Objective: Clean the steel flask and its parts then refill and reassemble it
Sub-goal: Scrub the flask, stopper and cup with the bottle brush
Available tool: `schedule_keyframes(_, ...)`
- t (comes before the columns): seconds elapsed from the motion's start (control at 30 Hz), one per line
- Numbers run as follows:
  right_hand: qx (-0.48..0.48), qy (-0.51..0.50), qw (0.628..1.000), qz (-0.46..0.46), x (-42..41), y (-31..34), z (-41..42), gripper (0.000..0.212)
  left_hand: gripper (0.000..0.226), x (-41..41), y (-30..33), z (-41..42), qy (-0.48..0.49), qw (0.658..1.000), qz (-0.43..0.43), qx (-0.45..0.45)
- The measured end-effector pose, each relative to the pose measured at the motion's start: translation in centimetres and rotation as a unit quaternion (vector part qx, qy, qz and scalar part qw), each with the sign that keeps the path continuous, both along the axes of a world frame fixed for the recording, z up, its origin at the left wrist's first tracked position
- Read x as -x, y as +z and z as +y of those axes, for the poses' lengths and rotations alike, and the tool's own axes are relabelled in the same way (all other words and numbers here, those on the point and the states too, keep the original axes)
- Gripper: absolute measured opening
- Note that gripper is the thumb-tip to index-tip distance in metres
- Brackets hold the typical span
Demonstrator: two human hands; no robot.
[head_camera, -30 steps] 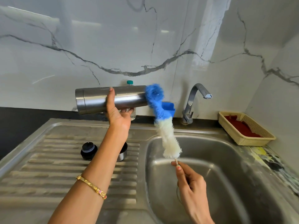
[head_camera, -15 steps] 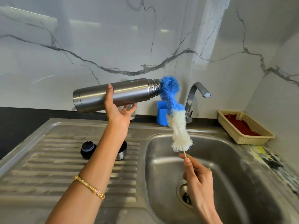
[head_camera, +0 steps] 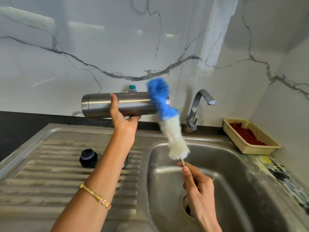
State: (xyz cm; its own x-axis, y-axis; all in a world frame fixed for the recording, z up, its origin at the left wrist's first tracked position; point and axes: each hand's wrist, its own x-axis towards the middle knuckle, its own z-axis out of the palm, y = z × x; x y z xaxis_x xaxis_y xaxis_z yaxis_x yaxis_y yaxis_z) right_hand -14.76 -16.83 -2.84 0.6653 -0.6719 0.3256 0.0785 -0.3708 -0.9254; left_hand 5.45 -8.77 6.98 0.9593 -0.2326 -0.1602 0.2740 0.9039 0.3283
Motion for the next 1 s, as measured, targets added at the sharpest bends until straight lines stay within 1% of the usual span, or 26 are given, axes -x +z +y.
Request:
schedule_keyframes(0.07,-0.006,-0.016,1.000,-0.004,0.2,0.1,-0.2,0.017,0.037,-0.3,-0.2,0.2,-0.001,1.000,-0.002,0.017)
schedule_keyframes(0.13,0.003,-0.003,1.000,0.010,0.3,0.6,-0.6,0.015,0.041,-0.4,0.2,-0.2,-0.005,1.000,-0.010,0.022)
schedule_keyframes(0.17,0.009,0.003,1.000,0.013,0.3,0.8,-0.9,0.014,0.037,-0.3,0.6,-0.4,-0.008,1.000,-0.017,0.020)
schedule_keyframes(0.2,0.012,0.000,1.000,0.013,0.0,0.9,-1.1,0.014,0.029,-0.3,0.9,-0.5,-0.012,1.000,-0.021,0.016)
schedule_keyframes(0.27,0.017,-0.023,1.000,0.009,-0.4,1.1,-1.2,0.017,0.016,-0.4,1.6,-0.7,-0.016,1.000,-0.017,0.009)
schedule_keyframes(0.33,0.020,-0.020,1.000,0.012,-0.4,1.1,-0.9,0.015,0.019,-0.3,2.1,-0.5,-0.018,1.000,-0.017,-0.006)
schedule_keyframes(0.43,0.018,-0.016,1.000,0.011,0.3,1.1,-0.8,0.021,0.027,0.2,2.2,-0.4,0.001,0.999,-0.007,-0.035)
schedule_keyframes(0.53,0.016,-0.016,0.999,0.038,1.2,0.5,-0.6,0.021,0.024,1.0,1.1,-0.4,0.023,0.997,0.031,-0.074)
schedule_keyframes(0.6,0.013,-0.003,0.999,0.048,1.7,-0.1,-0.3,0.021,0.030,1.1,0.3,-0.1,0.022,0.997,0.030,-0.074)
schedule_keyframes(0.67,-0.001,-0.010,0.999,0.044,2.0,-0.6,-0.1,0.023,0.043,0.9,-0.2,0.2,0.017,0.998,0.014,-0.058)
schedule_keyframes(0.7,0.001,-0.016,0.999,0.042,1.9,-0.8,-0.1,0.022,0.043,0.6,-0.2,0.3,0.016,0.998,0.009,-0.053)
schedule_keyframes(0.73,0.009,-0.021,0.999,0.049,1.9,-0.9,0.0,0.018,0.038,0.4,-0.3,0.4,0.017,0.999,0.009,-0.050)
schedule_keyframes(0.8,0.031,-0.012,0.998,0.058,1.6,-0.9,-0.1,0.022,0.028,0.2,-0.5,0.3,0.015,0.999,0.015,-0.038)
schedule_keyframes(0.9,0.012,-0.031,0.998,0.044,1.1,-0.6,-0.3,0.023,0.022,0.1,-0.5,0.3,0.008,1.000,0.001,-0.016)
schedule_keyframes(1.0,0.024,-0.026,0.998,0.046,0.5,0.0,-0.3,0.022,0.017,-0.4,0.3,0.3,0.004,1.000,0.003,-0.025)
